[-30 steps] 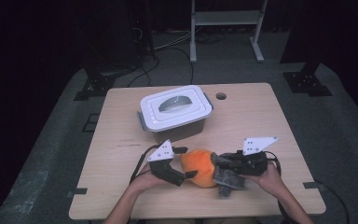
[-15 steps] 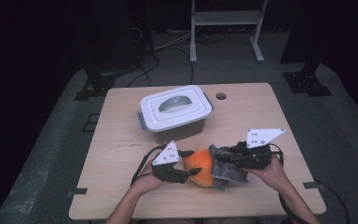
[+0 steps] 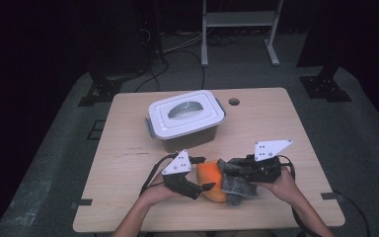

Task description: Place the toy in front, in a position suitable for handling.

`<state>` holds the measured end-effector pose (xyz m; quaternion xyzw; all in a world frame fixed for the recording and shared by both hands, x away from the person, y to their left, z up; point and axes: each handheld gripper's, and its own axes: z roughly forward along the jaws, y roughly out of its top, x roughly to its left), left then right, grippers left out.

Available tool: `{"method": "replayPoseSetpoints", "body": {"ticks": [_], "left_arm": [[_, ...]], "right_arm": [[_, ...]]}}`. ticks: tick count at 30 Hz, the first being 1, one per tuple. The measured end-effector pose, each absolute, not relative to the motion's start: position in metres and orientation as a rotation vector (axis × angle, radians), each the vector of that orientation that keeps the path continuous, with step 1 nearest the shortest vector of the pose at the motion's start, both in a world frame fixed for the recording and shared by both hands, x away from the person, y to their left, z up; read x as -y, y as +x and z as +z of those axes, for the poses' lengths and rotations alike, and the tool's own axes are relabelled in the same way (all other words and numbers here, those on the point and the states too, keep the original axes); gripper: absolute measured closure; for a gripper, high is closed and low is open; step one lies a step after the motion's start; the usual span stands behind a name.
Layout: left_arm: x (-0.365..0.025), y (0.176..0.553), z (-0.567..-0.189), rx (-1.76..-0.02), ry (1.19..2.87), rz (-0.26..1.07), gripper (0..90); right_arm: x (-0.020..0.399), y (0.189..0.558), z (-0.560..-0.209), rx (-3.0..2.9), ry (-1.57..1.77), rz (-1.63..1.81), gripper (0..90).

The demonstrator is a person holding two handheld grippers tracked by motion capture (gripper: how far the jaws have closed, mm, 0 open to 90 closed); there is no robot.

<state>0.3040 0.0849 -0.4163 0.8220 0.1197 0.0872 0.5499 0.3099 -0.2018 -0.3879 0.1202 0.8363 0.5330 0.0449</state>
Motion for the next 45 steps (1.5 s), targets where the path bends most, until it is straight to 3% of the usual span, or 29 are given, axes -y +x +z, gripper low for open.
{"method": "replayPoseSetpoints", "body": {"ticks": [4,6,9,12,15,21,28,29,32,33,34,39,45], "left_arm": [[-0.083,0.309,-0.427,-0.309,1.938,0.124,9.3],[-0.08,0.308,-0.432,-0.291,1.929,0.115,15.4],[-0.077,0.302,-0.428,-0.27,1.944,0.203,31.5],[-0.073,0.295,-0.421,-0.243,1.951,0.272,34.9],[-0.078,0.295,-0.419,-0.255,1.964,0.332,36.4],[-0.088,0.297,-0.419,-0.263,1.961,0.293,35.2],[-0.084,0.305,-0.422,-0.293,1.941,0.185,12.0],[-0.084,0.305,-0.422,-0.293,1.941,0.185,11.9],[-0.079,0.302,-0.426,-0.265,1.955,0.199,24.4],[-0.078,0.3,-0.425,-0.244,1.964,0.226,24.4],[-0.076,0.296,-0.424,-0.222,1.973,0.236,31.7],[-0.081,0.296,-0.422,-0.221,1.972,0.269,37.1],[-0.096,0.301,-0.415,-0.272,1.938,0.291,38.4]], "right_arm": [[0.212,0.309,-0.391,-2.557,0.376,1.64,77.1],[0.215,0.31,-0.392,-2.559,0.384,1.643,77.1],[0.215,0.31,-0.388,-2.558,0.394,1.619,77.2],[0.209,0.309,-0.378,-2.536,0.373,1.613,77.2],[0.2,0.307,-0.371,-2.537,0.339,1.561,77.1],[0.213,0.316,-0.384,-2.525,0.423,1.592,77.2],[0.216,0.313,-0.389,-2.563,0.398,1.591,77.2],[0.216,0.313,-0.389,-2.563,0.398,1.591,77.2],[0.206,0.311,-0.385,-2.575,0.358,1.588,77.2],[0.206,0.311,-0.385,-2.575,0.358,1.588,77.2],[0.196,0.309,-0.38,-2.579,0.328,1.574,77.2],[0.19,0.311,-0.376,-2.578,0.311,1.553,77.3],[0.212,0.319,-0.384,-2.557,0.435,1.548,77.2]]}}
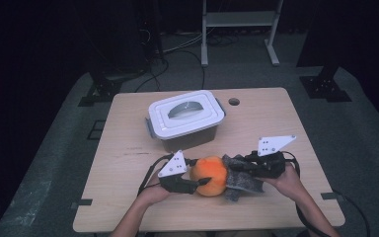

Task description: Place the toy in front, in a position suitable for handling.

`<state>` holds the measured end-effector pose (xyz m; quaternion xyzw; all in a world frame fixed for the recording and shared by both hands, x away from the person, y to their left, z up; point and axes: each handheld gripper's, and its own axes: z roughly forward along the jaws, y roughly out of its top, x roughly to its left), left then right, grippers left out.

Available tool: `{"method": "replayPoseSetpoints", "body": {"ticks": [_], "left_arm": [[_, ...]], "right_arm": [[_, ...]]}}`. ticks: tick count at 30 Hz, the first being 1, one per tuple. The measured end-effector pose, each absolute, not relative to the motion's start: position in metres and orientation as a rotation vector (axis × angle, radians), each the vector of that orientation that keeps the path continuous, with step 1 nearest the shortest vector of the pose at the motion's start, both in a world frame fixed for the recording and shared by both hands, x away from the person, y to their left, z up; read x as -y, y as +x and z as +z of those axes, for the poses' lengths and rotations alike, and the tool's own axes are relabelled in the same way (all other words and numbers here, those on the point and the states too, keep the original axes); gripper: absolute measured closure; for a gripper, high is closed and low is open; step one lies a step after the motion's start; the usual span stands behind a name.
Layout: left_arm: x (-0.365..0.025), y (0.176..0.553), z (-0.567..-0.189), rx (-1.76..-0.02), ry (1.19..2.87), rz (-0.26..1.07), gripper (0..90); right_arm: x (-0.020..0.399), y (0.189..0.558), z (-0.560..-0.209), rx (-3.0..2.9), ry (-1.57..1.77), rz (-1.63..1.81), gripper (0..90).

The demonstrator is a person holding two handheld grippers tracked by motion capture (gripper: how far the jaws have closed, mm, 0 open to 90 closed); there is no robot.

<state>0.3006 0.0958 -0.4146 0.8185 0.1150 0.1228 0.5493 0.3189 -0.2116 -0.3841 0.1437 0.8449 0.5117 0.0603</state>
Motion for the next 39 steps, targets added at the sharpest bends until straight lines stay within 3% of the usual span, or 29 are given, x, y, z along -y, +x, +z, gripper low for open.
{"method": "replayPoseSetpoints", "body": {"ticks": [10,20,30,35,39], "left_arm": [[-0.082,0.288,-0.415,-0.156,1.981,0.321,38.3],[-0.089,0.291,-0.416,-0.151,1.977,0.355,38.6],[-0.083,0.284,-0.417,-0.066,1.994,0.4,38.0],[-0.083,0.28,-0.419,-0.008,2.012,0.406,37.3],[-0.087,0.283,-0.42,-0.038,2.002,0.404,37.3]], "right_arm": [[0.189,0.318,-0.374,-2.591,0.34,1.563,77.1],[0.213,0.325,-0.387,-2.586,0.464,1.578,77.2],[0.199,0.319,-0.36,-2.566,0.356,1.632,77.0],[0.18,0.325,-0.375,-2.651,0.353,1.581,77.0],[0.19,0.327,-0.383,-2.646,0.399,1.609,76.9]]}}
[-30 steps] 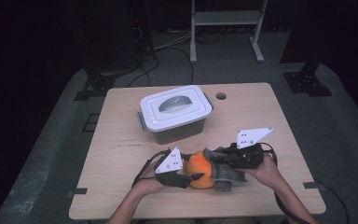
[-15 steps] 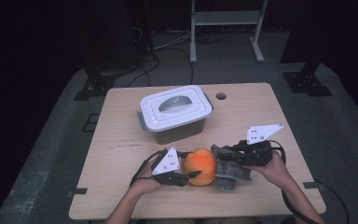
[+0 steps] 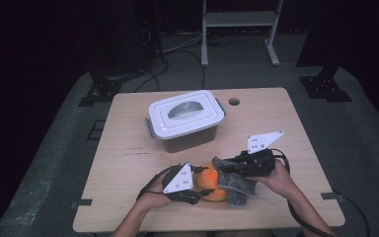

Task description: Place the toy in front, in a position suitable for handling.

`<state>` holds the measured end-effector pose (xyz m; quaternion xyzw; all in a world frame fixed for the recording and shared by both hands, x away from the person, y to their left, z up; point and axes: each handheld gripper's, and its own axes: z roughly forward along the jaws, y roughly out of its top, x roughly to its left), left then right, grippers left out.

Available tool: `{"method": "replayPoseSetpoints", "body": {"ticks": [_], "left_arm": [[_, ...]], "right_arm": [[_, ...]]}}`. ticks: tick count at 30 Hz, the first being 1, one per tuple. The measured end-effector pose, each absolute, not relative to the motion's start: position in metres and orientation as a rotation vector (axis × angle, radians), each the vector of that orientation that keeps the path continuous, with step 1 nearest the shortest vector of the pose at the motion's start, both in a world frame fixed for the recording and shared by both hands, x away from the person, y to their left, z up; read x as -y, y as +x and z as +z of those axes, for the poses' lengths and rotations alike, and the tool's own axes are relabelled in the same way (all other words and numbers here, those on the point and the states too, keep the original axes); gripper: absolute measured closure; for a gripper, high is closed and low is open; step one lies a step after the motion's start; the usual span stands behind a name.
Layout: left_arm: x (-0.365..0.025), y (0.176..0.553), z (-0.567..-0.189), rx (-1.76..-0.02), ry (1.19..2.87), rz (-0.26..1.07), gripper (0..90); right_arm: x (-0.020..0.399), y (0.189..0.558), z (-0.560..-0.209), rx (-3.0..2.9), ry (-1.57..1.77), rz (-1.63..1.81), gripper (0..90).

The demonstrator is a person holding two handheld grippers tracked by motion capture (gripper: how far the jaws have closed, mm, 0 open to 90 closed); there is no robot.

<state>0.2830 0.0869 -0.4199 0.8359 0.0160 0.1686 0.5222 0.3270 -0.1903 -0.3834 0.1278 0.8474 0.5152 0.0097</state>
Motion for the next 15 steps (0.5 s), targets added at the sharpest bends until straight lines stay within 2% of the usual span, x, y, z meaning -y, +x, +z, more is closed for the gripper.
{"method": "replayPoseSetpoints", "body": {"ticks": [7,12,15], "left_arm": [[-0.083,0.282,-0.421,-0.02,1.994,0.38,36.4],[-0.076,0.279,-0.42,0.008,1.993,0.378,36.4],[-0.08,0.28,-0.419,-0.04,1.989,0.366,37.6]], "right_arm": [[0.218,0.325,-0.396,-2.641,0.503,1.585,76.9],[0.204,0.319,-0.381,-2.616,0.41,1.639,76.9],[0.194,0.318,-0.377,-2.621,0.37,1.614,76.9]]}}
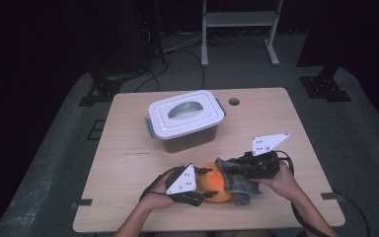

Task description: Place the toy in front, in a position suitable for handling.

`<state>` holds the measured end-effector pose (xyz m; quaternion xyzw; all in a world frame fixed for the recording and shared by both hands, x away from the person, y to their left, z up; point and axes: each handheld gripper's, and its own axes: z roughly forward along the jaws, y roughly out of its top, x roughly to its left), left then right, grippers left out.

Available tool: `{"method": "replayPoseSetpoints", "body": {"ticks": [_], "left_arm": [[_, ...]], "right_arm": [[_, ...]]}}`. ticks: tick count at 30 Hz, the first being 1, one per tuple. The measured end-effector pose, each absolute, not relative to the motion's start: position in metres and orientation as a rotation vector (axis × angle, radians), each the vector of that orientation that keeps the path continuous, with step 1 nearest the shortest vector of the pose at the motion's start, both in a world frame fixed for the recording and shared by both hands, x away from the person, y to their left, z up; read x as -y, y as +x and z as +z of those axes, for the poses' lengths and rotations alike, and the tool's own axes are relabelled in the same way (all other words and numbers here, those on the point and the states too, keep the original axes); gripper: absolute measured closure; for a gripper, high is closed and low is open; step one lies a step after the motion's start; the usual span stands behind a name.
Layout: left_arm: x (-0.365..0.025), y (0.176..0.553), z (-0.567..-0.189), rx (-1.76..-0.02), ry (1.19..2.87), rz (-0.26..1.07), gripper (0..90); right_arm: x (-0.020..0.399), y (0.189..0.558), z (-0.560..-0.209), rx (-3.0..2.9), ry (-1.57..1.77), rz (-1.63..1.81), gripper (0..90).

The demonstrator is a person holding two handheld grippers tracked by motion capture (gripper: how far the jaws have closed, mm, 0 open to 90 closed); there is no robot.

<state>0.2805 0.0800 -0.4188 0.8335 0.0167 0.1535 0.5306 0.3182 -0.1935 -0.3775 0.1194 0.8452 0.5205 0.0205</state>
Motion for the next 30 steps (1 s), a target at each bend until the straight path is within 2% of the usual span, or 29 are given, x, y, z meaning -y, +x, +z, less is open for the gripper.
{"method": "replayPoseSetpoints", "body": {"ticks": [7,14,22,30], "left_arm": [[-0.088,0.29,-0.411,-0.227,1.941,0.303,38.9],[-0.075,0.287,-0.409,-0.25,1.955,0.318,38.7],[-0.081,0.293,-0.413,-0.317,1.933,0.3,38.6],[-0.078,0.293,-0.414,-0.333,1.922,0.32,38.0]], "right_arm": [[0.212,0.32,-0.392,-2.597,0.475,1.592,76.9],[0.195,0.31,-0.377,-2.564,0.362,1.638,76.7],[0.211,0.312,-0.4,-2.562,0.469,1.653,77.0],[0.199,0.307,-0.384,-2.55,0.385,1.644,77.0]]}}
